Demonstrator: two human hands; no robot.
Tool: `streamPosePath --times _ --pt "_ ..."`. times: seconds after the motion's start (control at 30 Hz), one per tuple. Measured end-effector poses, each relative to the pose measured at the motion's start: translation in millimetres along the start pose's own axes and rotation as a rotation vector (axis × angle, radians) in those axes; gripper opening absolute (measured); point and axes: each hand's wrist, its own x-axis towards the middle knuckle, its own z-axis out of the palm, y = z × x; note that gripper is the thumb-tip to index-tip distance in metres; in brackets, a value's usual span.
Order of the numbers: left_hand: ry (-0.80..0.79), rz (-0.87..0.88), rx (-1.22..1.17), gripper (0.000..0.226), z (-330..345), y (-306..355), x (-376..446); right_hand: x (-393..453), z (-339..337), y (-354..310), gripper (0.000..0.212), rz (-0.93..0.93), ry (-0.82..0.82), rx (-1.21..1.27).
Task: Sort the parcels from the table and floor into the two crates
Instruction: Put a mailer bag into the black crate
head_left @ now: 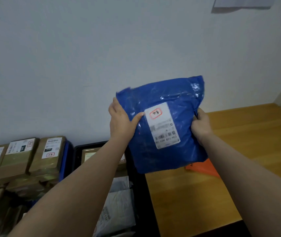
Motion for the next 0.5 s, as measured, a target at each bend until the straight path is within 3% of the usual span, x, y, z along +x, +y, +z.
streamPosePath --times 0.07,0.17,0.23,0.27,0.4,0.5 --pt "-0.027 0.105 0.213 0.117 -1 3 -2 8 -2 -3 0.023 -0.126 -0.111 -0.321" --pt "-0.112 0.546 0.442 0.110 5 21 -3 13 9 -12 0.017 -0.299 -0.348 -0.944" --pt "-0.282 0.770 0.576 0.106 19 34 -5 12 22 -17 0.024 -0.389 -0.460 -1.084" --pt "-0.368 0.801 0.644 0.110 27 39 -6 11 28 -18 0.031 -0.416 -0.488 -1.084" --pt "-0.467 0.551 0.751 0.127 47 36 -8 13 31 -16 0.034 -0.386 -0.580 -0.776" --pt "-0.399 0.389 0.749 0.107 56 26 -6 17 31 -14 0.044 -0.410 -0.579 -0.651"
